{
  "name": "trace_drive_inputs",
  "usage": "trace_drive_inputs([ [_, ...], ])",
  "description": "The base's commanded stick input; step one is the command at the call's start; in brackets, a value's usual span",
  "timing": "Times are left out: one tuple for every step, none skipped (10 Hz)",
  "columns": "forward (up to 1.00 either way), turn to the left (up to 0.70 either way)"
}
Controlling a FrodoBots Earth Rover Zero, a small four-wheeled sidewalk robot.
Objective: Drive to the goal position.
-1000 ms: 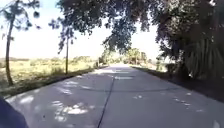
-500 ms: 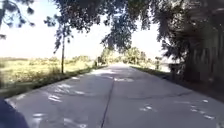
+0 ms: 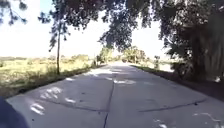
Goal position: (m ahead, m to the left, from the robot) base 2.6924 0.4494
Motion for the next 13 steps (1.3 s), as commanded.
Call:
trace_drive_inputs([
  [0.70,0.00],
  [0.70,0.00],
  [0.70,0.00],
  [0.70,0.00],
  [0.70,0.00],
  [0.70,0.00],
  [0.70,0.00],
  [0.70,0.00],
  [0.70,0.00],
  [0.70,0.00],
  [0.70,0.00],
  [0.70,0.00],
  [0.70,0.00],
])
